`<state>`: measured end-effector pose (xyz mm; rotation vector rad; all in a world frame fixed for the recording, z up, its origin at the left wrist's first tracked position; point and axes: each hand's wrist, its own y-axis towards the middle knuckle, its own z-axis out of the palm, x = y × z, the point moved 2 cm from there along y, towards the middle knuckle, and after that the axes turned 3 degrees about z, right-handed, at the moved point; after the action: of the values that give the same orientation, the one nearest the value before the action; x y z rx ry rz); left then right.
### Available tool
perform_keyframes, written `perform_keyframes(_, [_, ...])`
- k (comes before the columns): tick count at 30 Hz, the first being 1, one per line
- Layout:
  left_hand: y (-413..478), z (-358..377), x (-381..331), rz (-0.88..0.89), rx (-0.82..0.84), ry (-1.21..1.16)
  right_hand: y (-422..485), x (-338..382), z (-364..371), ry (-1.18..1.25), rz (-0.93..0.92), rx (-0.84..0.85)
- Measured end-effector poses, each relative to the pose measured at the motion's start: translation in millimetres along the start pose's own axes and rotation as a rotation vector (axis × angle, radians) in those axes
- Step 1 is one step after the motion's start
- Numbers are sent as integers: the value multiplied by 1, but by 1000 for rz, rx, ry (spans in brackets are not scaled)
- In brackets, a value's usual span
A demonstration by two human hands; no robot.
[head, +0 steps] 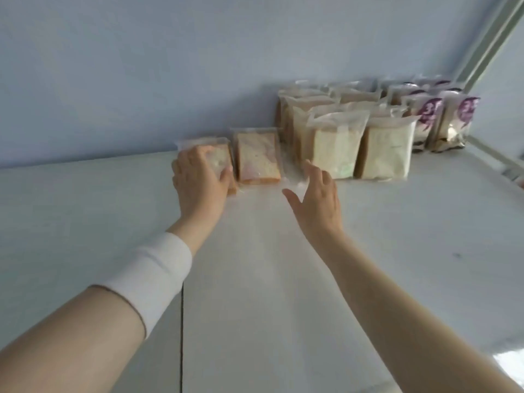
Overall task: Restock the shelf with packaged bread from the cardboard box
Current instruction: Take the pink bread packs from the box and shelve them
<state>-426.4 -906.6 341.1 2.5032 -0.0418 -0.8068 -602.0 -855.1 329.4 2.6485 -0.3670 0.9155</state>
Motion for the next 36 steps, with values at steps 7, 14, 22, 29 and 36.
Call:
perform_keyframes(7, [-124,30,-161,684,471,188,-100,-106,-117,-341,143,-135])
perform_keyframes(14, [-306,87,-366,998,680,126,-229,-287,-283,-532,468,-229])
perform_keyframes(22, [-581,176,-521,1234,992,102,-456,-512,-402,-578,1044,-173])
perform_keyframes(29, [-749,283,-564,1352,1259,131,-558,-668,-402,-476,1385,-21])
perform_keyframes(36, [-879,442,-564,1323,1440,226,-613,-841,-343,-322,1614,63])
